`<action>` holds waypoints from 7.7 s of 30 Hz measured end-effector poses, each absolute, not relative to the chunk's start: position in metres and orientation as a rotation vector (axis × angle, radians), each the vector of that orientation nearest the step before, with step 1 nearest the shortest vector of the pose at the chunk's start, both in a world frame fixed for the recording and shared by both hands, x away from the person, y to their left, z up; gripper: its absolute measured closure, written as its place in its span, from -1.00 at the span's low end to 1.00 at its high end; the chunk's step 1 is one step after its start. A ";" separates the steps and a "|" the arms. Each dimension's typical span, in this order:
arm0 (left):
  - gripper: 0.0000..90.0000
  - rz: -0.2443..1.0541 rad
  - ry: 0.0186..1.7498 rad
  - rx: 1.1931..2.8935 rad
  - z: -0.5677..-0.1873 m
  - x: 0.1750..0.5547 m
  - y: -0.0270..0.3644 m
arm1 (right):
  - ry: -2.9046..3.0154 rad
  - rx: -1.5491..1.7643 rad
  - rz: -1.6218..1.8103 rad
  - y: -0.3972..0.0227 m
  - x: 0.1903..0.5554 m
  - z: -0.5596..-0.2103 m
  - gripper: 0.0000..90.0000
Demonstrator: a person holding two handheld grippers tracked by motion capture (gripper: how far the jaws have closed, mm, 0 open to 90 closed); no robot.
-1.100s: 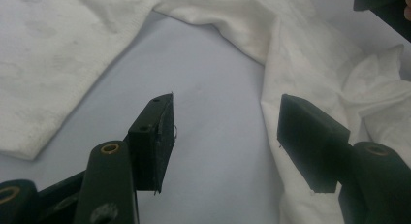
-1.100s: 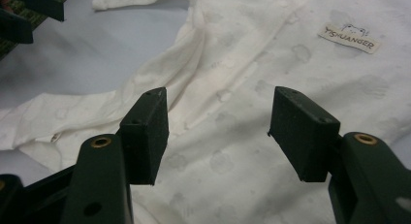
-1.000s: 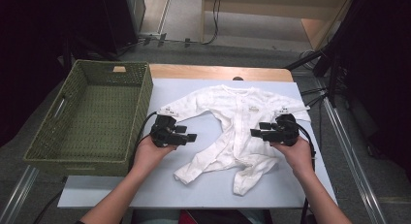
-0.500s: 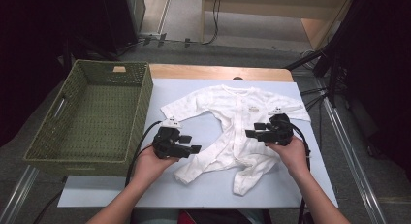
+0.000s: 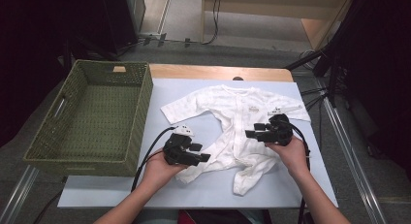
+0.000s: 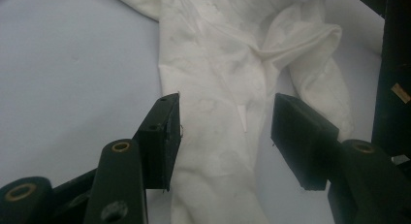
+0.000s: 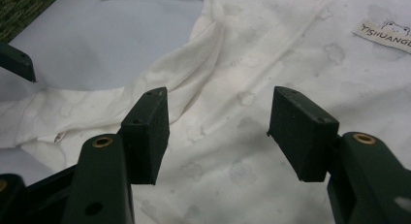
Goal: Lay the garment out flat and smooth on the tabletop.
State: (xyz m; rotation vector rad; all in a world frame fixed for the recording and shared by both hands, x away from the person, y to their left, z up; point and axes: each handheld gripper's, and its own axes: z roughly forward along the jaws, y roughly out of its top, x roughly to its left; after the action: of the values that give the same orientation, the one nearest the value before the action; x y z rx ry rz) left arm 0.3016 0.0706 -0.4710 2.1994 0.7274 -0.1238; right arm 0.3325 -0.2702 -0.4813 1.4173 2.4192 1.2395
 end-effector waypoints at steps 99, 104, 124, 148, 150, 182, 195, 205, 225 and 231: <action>-0.18 -0.109 0.921 2.101 -0.478 0.317 0.120 | 2.684 1.079 1.307 -0.184 0.274 -0.482 0.01; -0.17 -0.120 0.911 2.093 -0.475 0.314 0.120 | 2.717 1.063 1.295 -0.176 0.269 -0.486 0.06; 0.15 -0.132 0.985 2.152 -0.498 0.325 0.111 | 2.644 1.018 1.101 -0.160 0.269 -0.510 0.28; 0.95 -0.218 0.938 2.085 -0.490 0.332 0.108 | 2.659 1.242 1.203 -0.194 0.283 -0.488 0.92; 0.95 -0.225 0.930 2.084 -0.489 0.334 0.106 | 2.650 1.245 1.209 -0.201 0.284 -0.485 0.92; 0.25 -0.175 0.949 2.045 -0.487 0.374 0.103 | 2.548 1.240 1.304 -0.211 0.309 -0.473 0.31; -0.19 -0.133 0.896 2.047 -0.469 0.363 0.104 | 2.575 1.158 1.372 -0.193 0.298 -0.466 -0.14; -0.19 -0.147 0.858 2.066 -0.465 0.354 0.104 | 2.635 1.098 1.375 -0.176 0.292 -0.473 -0.17; -0.19 -0.138 0.865 2.076 -0.463 0.344 0.111 | 2.737 0.982 1.300 -0.144 0.285 -0.487 -0.19; -0.18 -0.124 0.881 2.086 -0.466 0.344 0.112 | 2.768 0.955 1.275 -0.135 0.283 -0.490 -0.19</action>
State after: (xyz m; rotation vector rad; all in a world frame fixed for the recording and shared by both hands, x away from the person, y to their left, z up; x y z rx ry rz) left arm 0.3438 0.1117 -0.4657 2.0863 0.8806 -0.1242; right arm 0.2826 -0.1347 -0.4904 0.9548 2.7681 1.2746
